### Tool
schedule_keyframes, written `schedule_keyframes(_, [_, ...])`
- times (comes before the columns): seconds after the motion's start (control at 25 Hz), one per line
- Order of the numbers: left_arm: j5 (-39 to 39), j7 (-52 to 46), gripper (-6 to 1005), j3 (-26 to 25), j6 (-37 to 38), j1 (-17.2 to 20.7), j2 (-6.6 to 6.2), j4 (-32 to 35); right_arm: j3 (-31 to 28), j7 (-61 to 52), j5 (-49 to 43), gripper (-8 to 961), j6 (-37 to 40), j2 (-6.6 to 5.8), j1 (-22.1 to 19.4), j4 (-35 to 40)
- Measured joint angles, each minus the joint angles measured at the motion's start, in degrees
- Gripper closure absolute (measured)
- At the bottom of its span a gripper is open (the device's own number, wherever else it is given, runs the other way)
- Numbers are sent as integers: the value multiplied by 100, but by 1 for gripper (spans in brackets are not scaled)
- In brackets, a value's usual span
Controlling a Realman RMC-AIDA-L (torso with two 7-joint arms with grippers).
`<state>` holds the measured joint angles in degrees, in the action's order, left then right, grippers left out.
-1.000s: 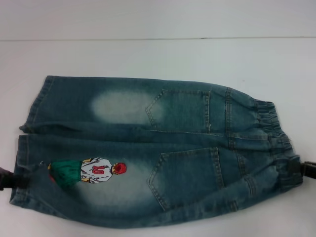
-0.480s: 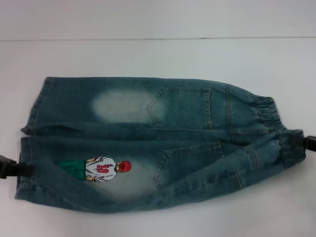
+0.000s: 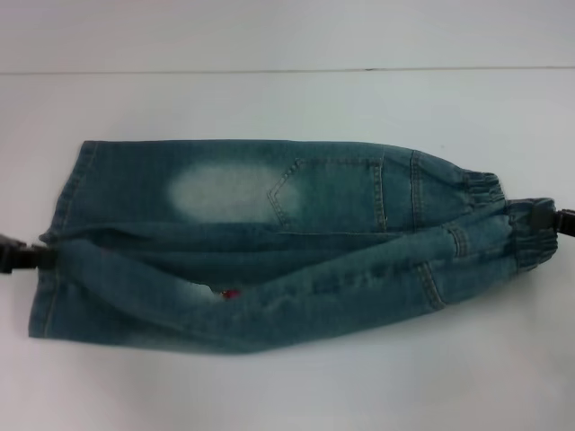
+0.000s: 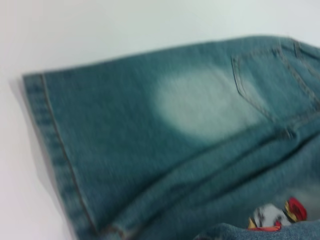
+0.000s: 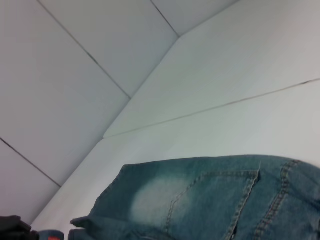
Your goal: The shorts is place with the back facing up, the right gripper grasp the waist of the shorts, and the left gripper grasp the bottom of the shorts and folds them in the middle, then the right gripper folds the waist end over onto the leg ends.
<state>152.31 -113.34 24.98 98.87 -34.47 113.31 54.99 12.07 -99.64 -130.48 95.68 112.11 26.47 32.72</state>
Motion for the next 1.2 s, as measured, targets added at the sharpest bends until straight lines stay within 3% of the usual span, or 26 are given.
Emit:
schedule_keyframes(0.72, [-531,-278,950,-221,-896,-227,-74,-54,19,-31,155,890,-441,9,381,278])
schedule_keyframes(1.2, [-823,-394,951,-94,-1787,-427,-44,-390,164,-289,165,886,-1280,-5,764,371])
